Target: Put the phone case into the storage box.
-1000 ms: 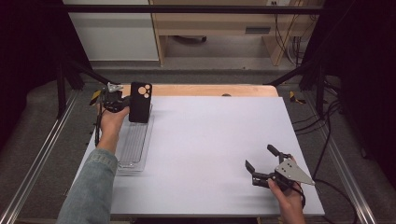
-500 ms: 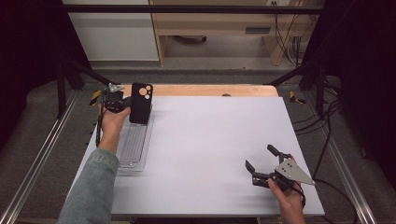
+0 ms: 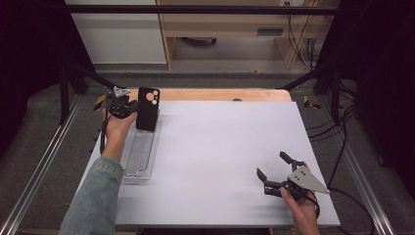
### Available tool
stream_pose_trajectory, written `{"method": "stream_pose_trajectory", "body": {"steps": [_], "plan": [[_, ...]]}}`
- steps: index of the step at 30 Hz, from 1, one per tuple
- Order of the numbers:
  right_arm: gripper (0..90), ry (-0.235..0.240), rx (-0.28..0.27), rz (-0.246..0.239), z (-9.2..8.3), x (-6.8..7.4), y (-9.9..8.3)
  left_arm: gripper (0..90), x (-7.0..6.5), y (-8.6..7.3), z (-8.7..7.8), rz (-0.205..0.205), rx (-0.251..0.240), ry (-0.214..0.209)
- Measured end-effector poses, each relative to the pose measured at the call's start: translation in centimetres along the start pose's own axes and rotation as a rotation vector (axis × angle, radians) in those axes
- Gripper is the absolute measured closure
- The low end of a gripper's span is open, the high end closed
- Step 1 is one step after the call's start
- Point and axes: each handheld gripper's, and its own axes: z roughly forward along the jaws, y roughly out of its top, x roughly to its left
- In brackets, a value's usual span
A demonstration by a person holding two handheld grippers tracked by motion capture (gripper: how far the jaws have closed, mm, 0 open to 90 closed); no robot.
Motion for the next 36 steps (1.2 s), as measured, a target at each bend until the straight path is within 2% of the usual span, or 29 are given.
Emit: {"method": "stream_pose_trajectory", "body": {"steps": [7,14,20,24,30,36], "plan": [[3.9,0.001,-0.006,0.002,0.0,0.0,0.1,68.9,-0.3,0.3,-1.1,0.016,-0.019,0.005],[3.8,-0.002,-0.005,0.008,0.0,-0.1,0.1,62.9,-0.7,0.3,-1.6,0.009,-0.027,-0.009],[3.7,-0.004,-0.003,0.001,0.0,-0.2,0.1,55.1,-1.3,0.6,-2.2,0.039,-0.035,-0.028],[3.7,-0.001,-0.005,0.003,0.0,-0.2,0.1,50.3,-1.5,0.8,-2.7,0.034,-0.053,-0.034],[3.8,-0.004,-0.016,0.005,-0.2,-0.3,0.2,45.2,-1.7,0.6,-3.1,0.057,-0.04,-0.051],[3.6,-0.001,-0.021,0.002,-0.4,-0.3,0.2,37.3,-2.5,1.0,-3.8,0.074,-0.075,-0.067]]}}
